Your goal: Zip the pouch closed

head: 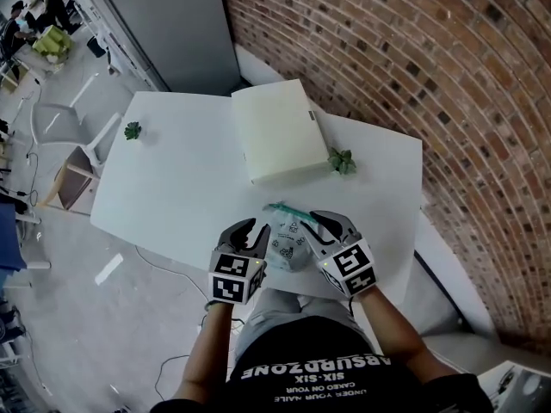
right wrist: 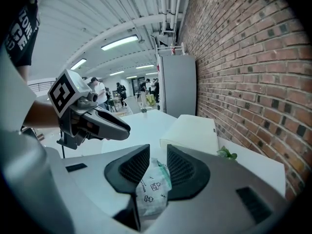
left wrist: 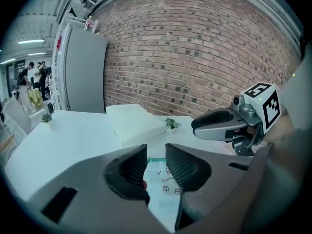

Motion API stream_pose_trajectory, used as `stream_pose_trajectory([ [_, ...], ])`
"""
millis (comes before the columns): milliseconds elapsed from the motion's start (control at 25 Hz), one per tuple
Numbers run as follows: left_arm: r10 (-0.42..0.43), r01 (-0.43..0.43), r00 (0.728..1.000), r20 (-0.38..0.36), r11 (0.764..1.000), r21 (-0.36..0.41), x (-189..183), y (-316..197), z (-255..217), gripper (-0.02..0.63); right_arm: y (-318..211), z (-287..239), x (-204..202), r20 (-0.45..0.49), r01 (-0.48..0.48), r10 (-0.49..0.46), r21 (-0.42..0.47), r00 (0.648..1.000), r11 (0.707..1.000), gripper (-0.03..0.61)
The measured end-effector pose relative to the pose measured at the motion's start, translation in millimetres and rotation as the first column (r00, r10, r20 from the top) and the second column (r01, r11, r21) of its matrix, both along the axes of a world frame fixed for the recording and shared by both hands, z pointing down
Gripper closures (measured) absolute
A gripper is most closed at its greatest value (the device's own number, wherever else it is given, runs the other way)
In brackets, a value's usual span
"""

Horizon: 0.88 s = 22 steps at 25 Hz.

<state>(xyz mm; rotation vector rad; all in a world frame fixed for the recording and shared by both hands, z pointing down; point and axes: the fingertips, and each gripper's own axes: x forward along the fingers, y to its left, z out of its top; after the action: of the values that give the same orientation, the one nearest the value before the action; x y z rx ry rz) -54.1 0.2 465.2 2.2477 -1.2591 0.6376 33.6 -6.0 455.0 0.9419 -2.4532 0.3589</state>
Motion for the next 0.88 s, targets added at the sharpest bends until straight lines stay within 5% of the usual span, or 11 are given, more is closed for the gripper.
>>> stream_pose_trajectory([
  [880, 0.124, -0.112, 0.991, 0.057, 0.978, -0.178, -5.6, -43.7, 95.0, 0.512, -53.2, 76.3, -26.5, -0.17, 0.119, -0.136, -0.111, 0.976, 0.987, 0.491],
])
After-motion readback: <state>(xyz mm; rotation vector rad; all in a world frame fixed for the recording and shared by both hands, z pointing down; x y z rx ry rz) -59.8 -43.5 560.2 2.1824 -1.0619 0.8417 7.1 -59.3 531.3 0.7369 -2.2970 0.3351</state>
